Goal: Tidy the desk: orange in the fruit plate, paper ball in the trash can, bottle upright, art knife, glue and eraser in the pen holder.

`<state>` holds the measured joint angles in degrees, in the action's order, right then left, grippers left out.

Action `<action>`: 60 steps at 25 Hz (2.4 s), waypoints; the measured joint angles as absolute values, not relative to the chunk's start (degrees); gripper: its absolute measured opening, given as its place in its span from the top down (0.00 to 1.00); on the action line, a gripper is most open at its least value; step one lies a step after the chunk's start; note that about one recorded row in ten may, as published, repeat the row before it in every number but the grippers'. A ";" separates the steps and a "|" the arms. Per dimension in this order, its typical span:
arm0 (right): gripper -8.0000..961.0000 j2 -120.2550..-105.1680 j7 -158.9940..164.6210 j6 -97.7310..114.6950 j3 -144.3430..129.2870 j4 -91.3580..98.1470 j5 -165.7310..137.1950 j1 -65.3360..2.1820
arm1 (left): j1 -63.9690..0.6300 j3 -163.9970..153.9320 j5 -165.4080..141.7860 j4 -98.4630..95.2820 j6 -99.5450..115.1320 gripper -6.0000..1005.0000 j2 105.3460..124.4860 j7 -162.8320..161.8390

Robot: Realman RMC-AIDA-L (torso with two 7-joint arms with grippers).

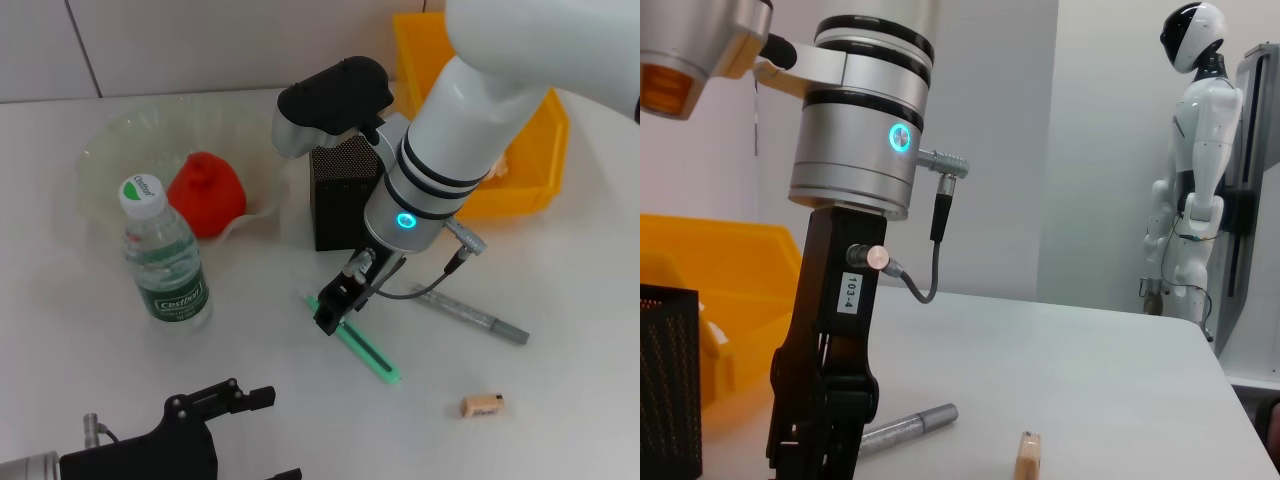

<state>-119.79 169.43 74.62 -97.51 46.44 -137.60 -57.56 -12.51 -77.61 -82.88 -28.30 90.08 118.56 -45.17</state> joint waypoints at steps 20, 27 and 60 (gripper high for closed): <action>0.51 -119.88 169.37 73.17 -100.21 44.08 -137.66 -59.33 | -12.73 -77.61 -82.88 -28.30 90.05 0.22 118.64 -45.17; 0.53 -119.88 169.33 73.01 -100.36 43.67 -137.61 -59.58 | -12.75 -77.60 -82.99 -28.21 90.05 0.22 118.65 -45.17; 0.67 -119.88 169.27 72.97 -101.49 42.52 -137.29 -60.28 | -12.90 -77.96 -83.05 -28.21 90.02 0.22 118.65 -45.17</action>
